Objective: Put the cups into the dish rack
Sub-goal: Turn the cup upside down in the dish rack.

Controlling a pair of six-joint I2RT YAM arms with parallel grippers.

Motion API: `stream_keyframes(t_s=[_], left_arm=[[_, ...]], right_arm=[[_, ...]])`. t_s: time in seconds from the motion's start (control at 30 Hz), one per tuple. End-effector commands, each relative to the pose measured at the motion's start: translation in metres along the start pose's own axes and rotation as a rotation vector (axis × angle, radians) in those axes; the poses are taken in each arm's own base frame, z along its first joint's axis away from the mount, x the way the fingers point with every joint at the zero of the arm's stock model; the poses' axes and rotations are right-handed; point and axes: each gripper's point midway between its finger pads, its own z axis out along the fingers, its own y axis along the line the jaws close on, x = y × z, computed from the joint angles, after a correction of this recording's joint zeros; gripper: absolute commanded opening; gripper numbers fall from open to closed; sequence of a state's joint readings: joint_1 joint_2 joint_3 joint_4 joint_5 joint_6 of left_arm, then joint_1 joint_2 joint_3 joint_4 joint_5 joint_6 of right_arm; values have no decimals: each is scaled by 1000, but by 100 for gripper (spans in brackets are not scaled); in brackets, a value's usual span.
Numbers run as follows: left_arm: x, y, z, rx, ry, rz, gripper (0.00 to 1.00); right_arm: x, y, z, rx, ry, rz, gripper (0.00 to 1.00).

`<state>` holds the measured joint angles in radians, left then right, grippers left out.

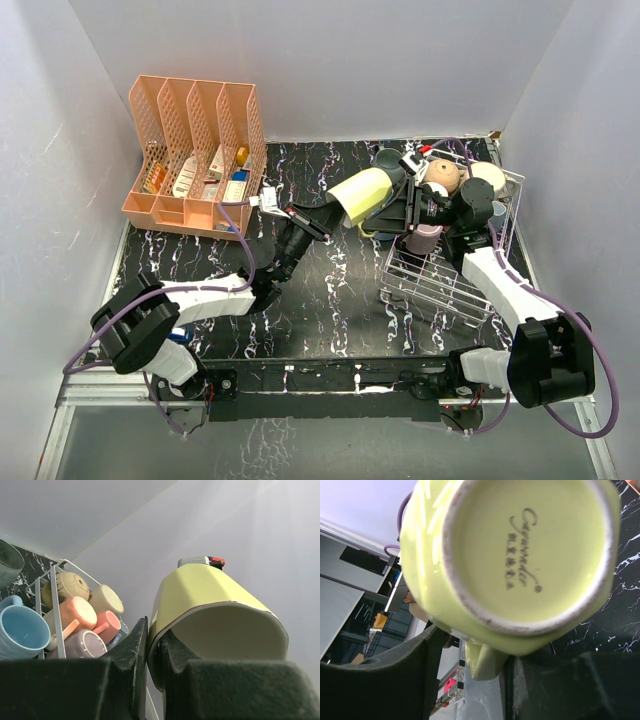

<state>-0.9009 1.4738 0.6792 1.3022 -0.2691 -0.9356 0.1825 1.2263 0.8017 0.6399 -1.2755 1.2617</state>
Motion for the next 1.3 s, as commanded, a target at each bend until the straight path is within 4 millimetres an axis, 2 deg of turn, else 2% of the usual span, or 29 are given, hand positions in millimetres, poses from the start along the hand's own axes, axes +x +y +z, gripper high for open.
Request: stream_keyframes(t_s=[0.0,0.03,0.17,0.23,0.3,0.43,0.53,0.67,0.8,0.97,1.03,1.1,1.17,1.27], left_arm=[[-32,-58,9,176,-101,-67,0],[-30,-57,8,175,-95,-65,0],[-25,-55,7,178,-80,-56,0],[-24,-54,6,179,-75,-52,0],[-22,-52,5,173,-66,-46,3],[-16,-40,-2,116,-25,-16,40],[-14,-29,-15,75,-5,0,56],[-19,-24,-40,54,16,29,64],[-8,-5,-70,-11,125,120,70],[-6,11,-98,-112,309,352,88],[-10,15,-103,-164,397,465,97],[-23,14,-102,-223,480,569,97],[-38,26,-101,-292,554,637,97],[-57,47,-99,-352,671,626,97]], right_arm=[[-4,4,2,-9,-23,-50,42],[-3,3,2,-8,-23,-47,40],[-1,0,1,-4,-27,-37,17],[1,-1,1,-2,-28,-34,9],[2,-2,0,0,-30,-47,8],[3,0,-5,-10,-36,-102,8],[-2,2,-10,-9,-56,-145,8],[-7,-2,-19,14,-79,-195,8],[-9,-4,-28,39,-76,-295,8],[-11,-8,-43,94,-53,-460,8],[-17,-8,-53,118,-48,-541,8],[-23,-11,-63,155,-53,-584,8],[-32,-13,-78,196,-67,-630,8],[-47,-20,-97,278,-92,-681,8]])
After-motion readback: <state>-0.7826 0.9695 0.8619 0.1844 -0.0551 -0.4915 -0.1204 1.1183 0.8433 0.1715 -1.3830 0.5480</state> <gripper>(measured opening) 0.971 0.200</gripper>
